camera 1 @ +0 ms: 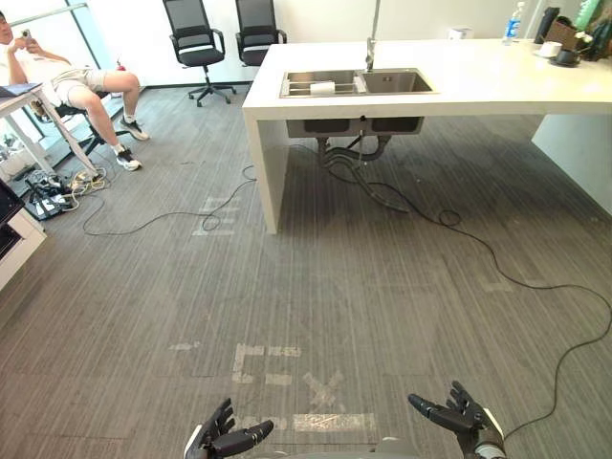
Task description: Walk over to the sink, pick up the cup, carry it to the dishwasher, place the cup inside the dishwasher, then close the dishwasher door
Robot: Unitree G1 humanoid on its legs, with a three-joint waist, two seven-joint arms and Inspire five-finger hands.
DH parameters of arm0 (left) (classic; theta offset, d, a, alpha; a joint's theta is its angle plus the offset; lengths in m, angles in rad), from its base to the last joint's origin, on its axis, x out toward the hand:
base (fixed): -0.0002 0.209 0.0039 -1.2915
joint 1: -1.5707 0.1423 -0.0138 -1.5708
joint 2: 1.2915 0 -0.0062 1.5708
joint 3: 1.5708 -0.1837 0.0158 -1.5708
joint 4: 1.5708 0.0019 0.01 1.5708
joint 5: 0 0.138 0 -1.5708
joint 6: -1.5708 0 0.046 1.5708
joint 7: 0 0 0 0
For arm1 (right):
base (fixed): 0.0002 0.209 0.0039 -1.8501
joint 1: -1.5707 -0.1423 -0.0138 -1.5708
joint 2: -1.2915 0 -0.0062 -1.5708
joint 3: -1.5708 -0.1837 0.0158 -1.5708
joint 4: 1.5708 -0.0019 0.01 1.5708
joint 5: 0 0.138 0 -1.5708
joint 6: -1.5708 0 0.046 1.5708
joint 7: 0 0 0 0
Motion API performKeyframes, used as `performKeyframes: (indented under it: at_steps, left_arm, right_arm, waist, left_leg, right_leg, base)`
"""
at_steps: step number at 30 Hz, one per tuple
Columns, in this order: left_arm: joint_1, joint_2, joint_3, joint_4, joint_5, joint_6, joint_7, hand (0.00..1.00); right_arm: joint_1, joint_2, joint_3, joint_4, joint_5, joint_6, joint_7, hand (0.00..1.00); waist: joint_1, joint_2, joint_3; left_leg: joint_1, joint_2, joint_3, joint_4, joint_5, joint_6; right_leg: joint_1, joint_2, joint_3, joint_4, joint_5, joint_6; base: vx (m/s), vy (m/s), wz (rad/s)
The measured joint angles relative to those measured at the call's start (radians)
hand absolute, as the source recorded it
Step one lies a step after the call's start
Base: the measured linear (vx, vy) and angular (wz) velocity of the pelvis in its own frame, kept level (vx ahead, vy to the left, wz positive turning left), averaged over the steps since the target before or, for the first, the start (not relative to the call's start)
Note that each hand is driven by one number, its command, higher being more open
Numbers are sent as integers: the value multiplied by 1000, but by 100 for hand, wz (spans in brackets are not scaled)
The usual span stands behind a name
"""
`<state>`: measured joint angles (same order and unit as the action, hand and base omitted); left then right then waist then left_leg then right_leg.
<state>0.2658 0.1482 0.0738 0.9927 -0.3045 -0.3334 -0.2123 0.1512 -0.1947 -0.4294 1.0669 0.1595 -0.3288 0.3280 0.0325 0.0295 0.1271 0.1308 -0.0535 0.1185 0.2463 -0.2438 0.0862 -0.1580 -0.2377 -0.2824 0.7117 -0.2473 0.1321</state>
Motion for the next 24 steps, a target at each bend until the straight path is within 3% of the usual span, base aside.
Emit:
performKeyframes:
  at_steps: [4, 6, 7, 8, 9, 10, 11, 13, 14, 15, 17, 20, 21, 22, 23, 24]
  left_arm:
    - [-5, 6, 36, -44, 0, -4, 5, 100]
    - [-1, 26, 47, -45, 0, -13, 5, 100]
    - [5, 28, 60, -45, -1, -13, 7, 100]
    - [10, 25, 67, -45, -1, -13, 9, 100]
    - [19, 16, 74, -49, -1, -15, 8, 100]
    - [18, 12, 74, -49, -1, -18, 8, 100]
    - [6, -7, 74, -50, -1, -23, 7, 100]
    - [-3, -28, 73, -50, 2, -24, 7, 100]
    - [-15, -33, 73, -50, 6, -24, 7, 100]
    - [-25, -34, 73, -52, 11, -24, 7, 100]
    - [-30, -39, 73, -52, 11, -24, 7, 100]
    - [-33, -52, 63, -64, 11, -19, 9, 100]
    - [-33, -59, 57, -79, 11, -15, 10, 100]
    - [-32, -66, 55, -99, 10, -13, 9, 100]
    - [-32, -69, 55, -108, 10, -12, 9, 100]
    - [-23, -76, 56, -127, 7, -11, 9, 100]
  right_arm:
    - [-2, 11, 4, -18, 7, -13, 36, 100]
    - [-3, 24, 5, -18, 10, -38, 56, 100]
    - [-2, 28, 7, -19, 16, -42, 58, 100]
    - [-2, 28, 9, -19, 17, -42, 57, 100]
    - [-5, 27, 10, -21, 17, -41, 56, 100]
    - [-12, 26, 11, -23, 17, -41, 57, 100]
    - [-30, 15, 14, -23, 17, -41, 57, 100]
    - [-40, -5, 23, -24, 17, -33, 54, 100]
    - [-42, -14, 36, -23, 16, -24, 47, 100]
    - [-38, -21, 50, -22, 16, -18, 40, 100]
    - [-41, -24, 46, -21, 17, -16, 33, 100]
    - [-47, -23, 41, -23, 37, -15, 14, 100]
    - [-47, -20, 40, -29, 39, -15, 5, 100]
    - [-44, -15, 41, -43, 39, -15, -8, 100]
    - [-38, -12, 44, -55, 39, -15, -13, 100]
    - [-18, -4, 48, -74, 39, -15, -22, 100]
  waist:
    - [4, 11, 20]
    - [8, -15, 18]
    - [8, -25, 13]
    - [7, -16, 7]
    - [6, -1, -21]
    - [5, 3, -26]
    - [3, 18, -32]
    - [1, 33, -36]
    - [-2, 38, -27]
    - [-2, 34, -20]
    - [1, 30, -15]
    - [5, 19, -4]
    - [7, 15, 1]
    - [16, 15, 16]
    - [22, 19, 22]
    - [28, 41, 28]
  left_leg:
    - [10, 66, -33, 44, -50, -40]
    - [27, 88, -48, 63, -92, -81]
    - [58, 104, -49, 63, -120, -105]
    - [77, 125, -49, 61, -132, -120]
    - [82, 166, -49, 88, -140, -139]
    - [60, 176, -51, 131, -136, -146]
    - [-2, 209, -54, 267, -115, -159]
    - [-79, 251, -52, 429, -58, -145]
    - [-130, 282, -42, 570, 24, -128]
    - [-191, 312, -19, 700, 10, -113]
    - [-249, 311, 10, 739, -22, -109]
    - [-328, 219, 85, 480, -62, -111]
    - [-358, 163, 96, 317, -41, -118]
    - [-384, 120, 96, 172, 30, -118]
    - [-393, 111, 93, 111, 79, -118]
    - [-398, 115, 80, 26, 170, -120]
  right_leg:
    - [-47, 18, -49, -143, 17, -8]
    - [-54, 27, -35, -228, 65, -26]
    - [-40, 30, -35, -235, 103, -59]
    - [-26, 46, -43, -231, 122, -80]
    - [-15, 83, -64, -228, 89, -97]
    - [-10, 94, -72, -228, 76, -106]
    - [6, 120, -81, -237, 58, -122]
    - [40, 147, -97, -266, 52, -132]
    - [106, 164, -105, -318, 48, -138]
    - [178, 188, -101, -387, 46, -141]
    - [243, 192, -99, -445, 50, -136]
    - [314, 148, -96, -496, 58, -122]
    - [332, 124, -91, -508, 57, -119]
    - [352, 103, -78, -510, 40, -91]
    - [362, 98, -70, -507, 27, -68]
    - [388, 109, -54, -489, -12, -34]
  base:
    - [188, -79, 24]
    - [366, -274, 14]
    - [400, -302, 6]
    - [455, -295, 5]
    - [375, -219, 5]
    - [453, -280, 1]
    - [424, -266, -2]
    - [407, -227, 11]
    - [377, -178, 32]
    - [443, -193, 31]
    - [338, -118, 6]
    - [327, 25, -5]
    - [336, 113, -14]
    - [344, 126, -21]
    - [362, 162, -30]
    - [398, 227, -46]
